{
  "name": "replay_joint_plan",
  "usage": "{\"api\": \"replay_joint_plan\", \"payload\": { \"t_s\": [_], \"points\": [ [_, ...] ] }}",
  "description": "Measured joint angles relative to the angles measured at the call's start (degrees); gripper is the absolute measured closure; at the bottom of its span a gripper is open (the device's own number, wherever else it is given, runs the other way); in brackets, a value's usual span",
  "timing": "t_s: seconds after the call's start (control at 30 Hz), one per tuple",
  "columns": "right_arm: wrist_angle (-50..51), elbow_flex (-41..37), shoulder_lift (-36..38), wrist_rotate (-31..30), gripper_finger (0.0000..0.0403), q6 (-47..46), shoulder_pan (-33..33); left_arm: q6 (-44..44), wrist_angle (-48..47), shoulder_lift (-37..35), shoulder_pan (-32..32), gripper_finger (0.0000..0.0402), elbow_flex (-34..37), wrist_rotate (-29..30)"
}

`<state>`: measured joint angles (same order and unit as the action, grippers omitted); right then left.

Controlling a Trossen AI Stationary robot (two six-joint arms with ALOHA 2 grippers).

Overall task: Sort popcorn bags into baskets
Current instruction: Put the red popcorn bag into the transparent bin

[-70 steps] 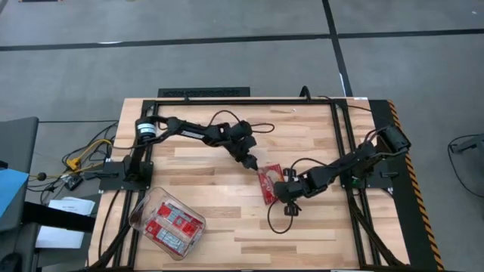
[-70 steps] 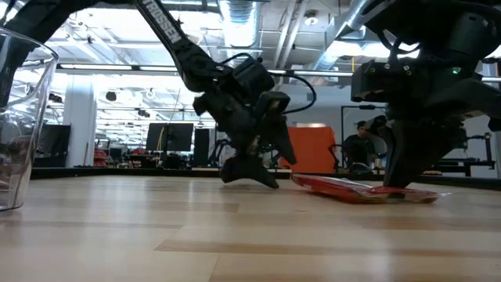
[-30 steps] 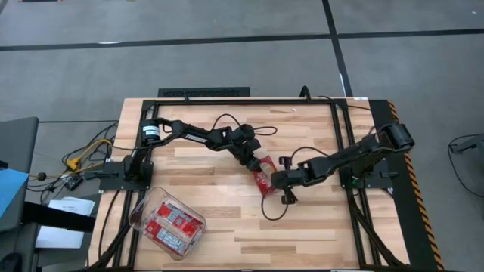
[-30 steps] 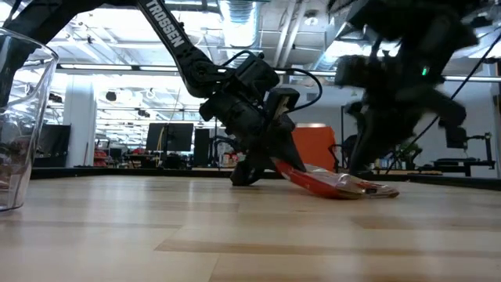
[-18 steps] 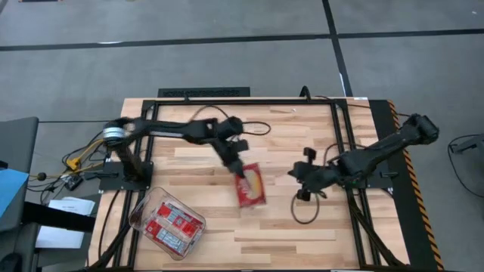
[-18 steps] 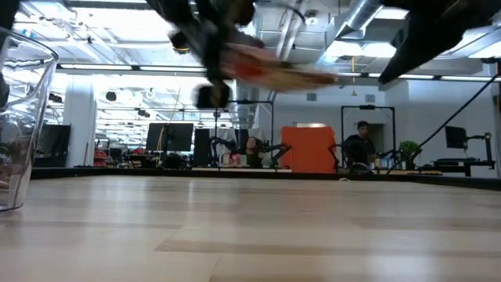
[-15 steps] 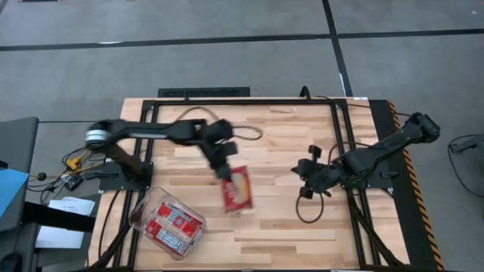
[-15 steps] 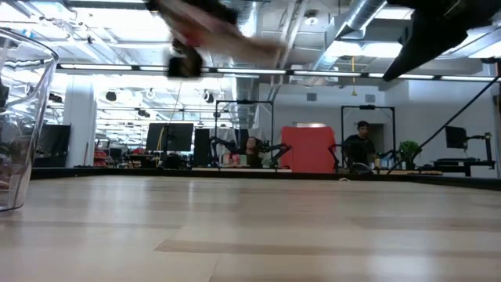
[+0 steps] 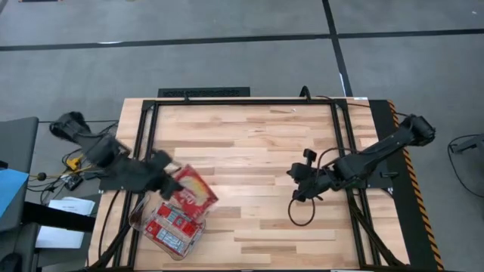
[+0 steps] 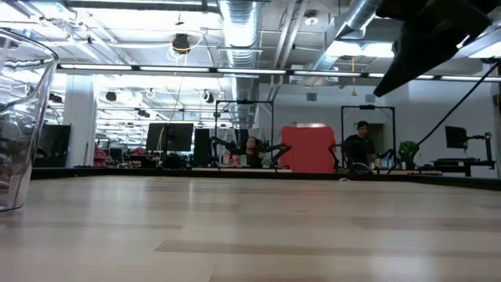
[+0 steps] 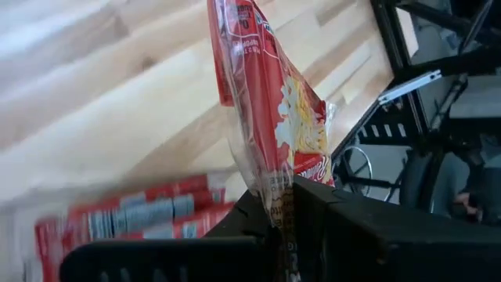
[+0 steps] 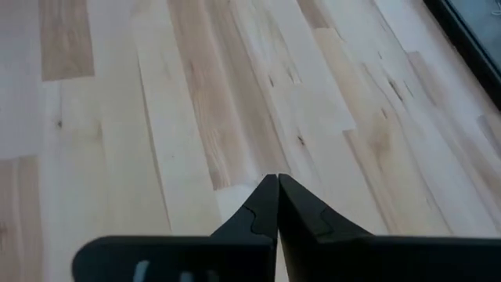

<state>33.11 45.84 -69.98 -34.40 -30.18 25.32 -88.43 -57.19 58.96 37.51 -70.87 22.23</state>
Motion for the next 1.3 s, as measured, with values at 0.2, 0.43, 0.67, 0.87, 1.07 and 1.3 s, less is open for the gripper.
{"api": "replay_joint_plan", "payload": {
  "t_s": [0.2, 0.43, 0.67, 0.87, 1.07, 1.3],
  "points": [
    [-2.35, 0.02, -1.7, 0.14, 0.0389, 0.0, 0.0, -16.88, -5.14, 2.72, 15.94, 0.0395, 0.0, 10.88],
    [-2.81, 0.04, -1.63, 1.32, 0.0373, -0.34, -0.39, -29.26, -10.53, 8.04, 26.29, 0.0394, -0.04, 11.2],
    [-2.96, 0.04, -1.63, 1.51, 0.0385, -0.44, -0.39, -37.31, -4.81, 11.92, 31.3, 0.0392, 5.22, 9.44],
    [-2.96, 0.04, -1.61, 1.58, 0.0387, -1.35, -0.39, -37.96, -1.44, 13.31, 31.12, 0.039, 9.74, 8.44],
    [-2.82, 0.04, -1.61, 1.64, 0.0363, -2.44, -0.39, -36.53, -1.45, 13.29, 29.6, 0.0337, 10.4, 5.59],
    [-2.48, 0.04, -1.59, 1.62, 0.0367, -2.85, -0.39, -37.03, -1.73, 11.5, 29.62, 0.0215, 10.42, 4.43]
  ]
}}
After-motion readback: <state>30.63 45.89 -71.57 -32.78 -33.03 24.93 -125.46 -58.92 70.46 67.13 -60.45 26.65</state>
